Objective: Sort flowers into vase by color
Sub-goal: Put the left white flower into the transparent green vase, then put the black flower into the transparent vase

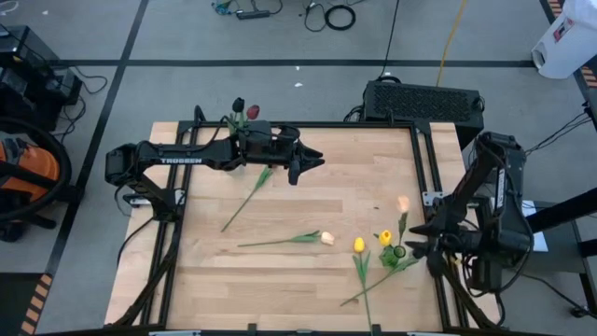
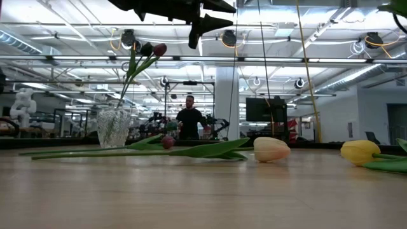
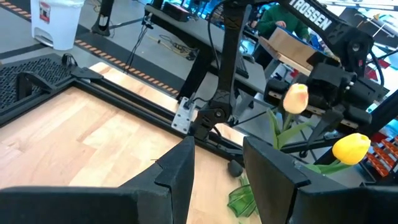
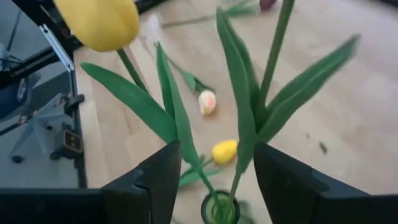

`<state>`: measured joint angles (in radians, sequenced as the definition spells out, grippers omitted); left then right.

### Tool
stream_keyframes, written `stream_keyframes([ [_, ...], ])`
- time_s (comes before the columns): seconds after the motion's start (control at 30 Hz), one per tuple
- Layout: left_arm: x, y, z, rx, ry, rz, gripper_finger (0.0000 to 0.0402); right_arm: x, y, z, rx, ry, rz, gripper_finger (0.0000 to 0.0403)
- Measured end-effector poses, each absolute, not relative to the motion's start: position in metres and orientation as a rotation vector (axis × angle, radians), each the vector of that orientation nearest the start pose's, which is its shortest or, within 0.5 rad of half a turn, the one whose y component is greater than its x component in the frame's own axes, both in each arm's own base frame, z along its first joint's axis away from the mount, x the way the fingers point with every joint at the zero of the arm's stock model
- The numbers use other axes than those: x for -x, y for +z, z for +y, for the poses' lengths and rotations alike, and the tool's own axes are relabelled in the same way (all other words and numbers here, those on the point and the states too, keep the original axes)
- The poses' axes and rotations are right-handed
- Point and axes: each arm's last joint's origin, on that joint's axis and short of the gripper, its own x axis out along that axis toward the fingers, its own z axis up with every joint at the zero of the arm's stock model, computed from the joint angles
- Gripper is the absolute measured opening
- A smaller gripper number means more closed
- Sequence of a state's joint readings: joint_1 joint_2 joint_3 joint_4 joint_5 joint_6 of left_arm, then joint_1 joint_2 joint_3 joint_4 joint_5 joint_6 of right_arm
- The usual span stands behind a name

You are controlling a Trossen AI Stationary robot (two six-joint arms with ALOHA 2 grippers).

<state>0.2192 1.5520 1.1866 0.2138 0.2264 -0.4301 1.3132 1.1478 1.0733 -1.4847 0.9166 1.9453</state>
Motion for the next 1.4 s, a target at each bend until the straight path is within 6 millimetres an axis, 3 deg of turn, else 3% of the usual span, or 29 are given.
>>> stream_keyframes([
  [0.4, -0.352, 0.318, 0.072, 0.479, 0.035, 0.189, 0.0145, -0.052, 0.311, 0.129, -0.692, -0.397, 0.841, 0.0174],
  [0.6, -0.352, 0.317, 0.072, 0.472, 0.052, 0.186, 0.0145, -0.044, 0.309, 0.122, -0.763, -0.500, 1.067, 0.0158],
  [0.83, -0.353, 0.316, 0.066, 0.467, 0.091, 0.196, 0.0145, -0.042, 0.307, 0.119, -0.788, -0.603, 1.178, 0.0142],
  [1.0, -0.355, 0.311, 0.050, 0.460, 0.110, 0.246, 0.0145, -0.042, 0.307, 0.119, -0.773, -0.595, 1.183, 0.0135],
  [1.4, -0.357, 0.308, -0.016, 0.346, 0.149, 0.270, 0.0145, -0.041, 0.307, 0.119, -0.749, -0.582, 1.209, 0.0125],
])
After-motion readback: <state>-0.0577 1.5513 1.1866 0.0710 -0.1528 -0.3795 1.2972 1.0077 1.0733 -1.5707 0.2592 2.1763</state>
